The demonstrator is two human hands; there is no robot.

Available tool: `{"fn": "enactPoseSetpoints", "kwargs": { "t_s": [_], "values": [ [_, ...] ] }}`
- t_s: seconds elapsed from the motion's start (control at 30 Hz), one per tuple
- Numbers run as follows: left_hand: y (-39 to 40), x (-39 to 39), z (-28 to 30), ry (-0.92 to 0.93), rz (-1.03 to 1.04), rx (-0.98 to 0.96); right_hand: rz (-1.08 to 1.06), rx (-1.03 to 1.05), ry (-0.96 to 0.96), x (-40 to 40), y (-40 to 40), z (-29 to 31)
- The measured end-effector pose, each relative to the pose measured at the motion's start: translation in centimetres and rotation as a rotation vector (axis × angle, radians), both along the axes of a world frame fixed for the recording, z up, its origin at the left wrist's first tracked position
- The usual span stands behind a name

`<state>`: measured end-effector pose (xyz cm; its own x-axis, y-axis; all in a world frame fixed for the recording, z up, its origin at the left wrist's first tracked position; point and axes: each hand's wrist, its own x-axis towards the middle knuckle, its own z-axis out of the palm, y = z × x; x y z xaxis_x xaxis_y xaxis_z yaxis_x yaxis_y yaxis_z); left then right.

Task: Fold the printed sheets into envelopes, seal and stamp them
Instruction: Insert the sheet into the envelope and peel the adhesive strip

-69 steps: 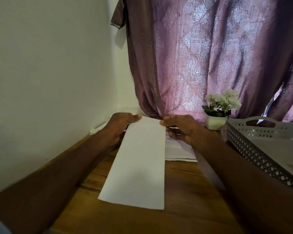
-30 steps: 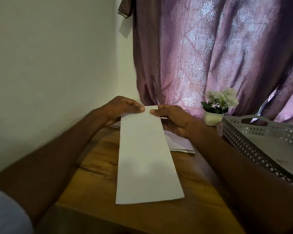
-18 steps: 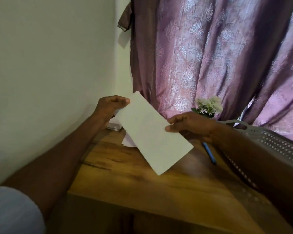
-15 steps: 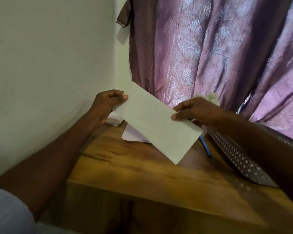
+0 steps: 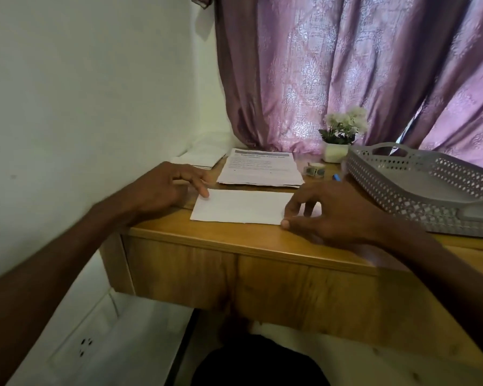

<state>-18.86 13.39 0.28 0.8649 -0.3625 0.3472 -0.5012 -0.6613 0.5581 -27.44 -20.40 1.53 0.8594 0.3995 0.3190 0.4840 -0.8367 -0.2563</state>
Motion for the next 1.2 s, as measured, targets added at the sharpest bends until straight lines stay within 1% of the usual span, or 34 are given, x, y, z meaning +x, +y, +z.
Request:
{"fn": "enactPoseSetpoints", "kwargs": {
  "t_s": [0.1,0.2,0.27,0.33,0.43,0.5,0.57,0.67,0.77,0.9,1.03,1.13,1.2],
  "values": [
    [-0.8,-0.7,-0.1,-0.037,0.094,-0.006,-0.031,0.046,-0.063,1.1,0.9,-0.9],
    [-2.7,-1.1,-0.5,-0.063,0.214,0.22,-0.072,0.025,-0.087,2.7,2.6,-1.3],
    [-3.9,-1.5,-0.7,-0.006,0.227,0.323,-0.089,0.029,-0.062,3.5,4.0,-1.6],
    [-4.7,-1.9,-1.1,0.055,0.201,0.398,-0.109,0.044,0.01,3.9,5.2,-2.2],
    [-5.4,-2.5,-1.5,0.042,0.177,0.53,-0.171,-0.096,0.058,4.3,6.5,-3.1],
    [-5.7,-2.5,-1.4,0.026,0.185,0.599,-0.191,-0.145,0.072,4.4,6.7,-3.3],
    [-6.0,-2.3,-1.3,0.039,0.17,0.616,-0.199,-0.15,0.099,4.5,6.5,-3.4],
    [-6.8,-2.3,-1.8,0.113,0.11,0.544,-0.213,-0.168,0.126,4.7,6.2,-3.7],
    [-6.9,-1.9,-2.4,0.098,0.131,0.614,-0.214,-0.177,0.174,4.7,6.3,-3.7],
    [-6.6,-1.5,-2.7,0.09,0.142,0.648,-0.219,-0.214,0.231,4.1,4.8,-3.7],
    [-6.5,-1.7,-2.7,0.097,0.145,0.658,-0.31,-0.214,0.274,2.4,1.5,-3.8],
    [-6.6,-1.9,-2.5,0.092,0.15,0.67,-0.406,-0.205,0.253,1.1,-0.3,-4.1],
    [-6.7,-2.0,-2.5,0.082,0.152,0.672,-0.433,-0.196,0.226,0.7,-0.5,-4.1]
  ]
}}
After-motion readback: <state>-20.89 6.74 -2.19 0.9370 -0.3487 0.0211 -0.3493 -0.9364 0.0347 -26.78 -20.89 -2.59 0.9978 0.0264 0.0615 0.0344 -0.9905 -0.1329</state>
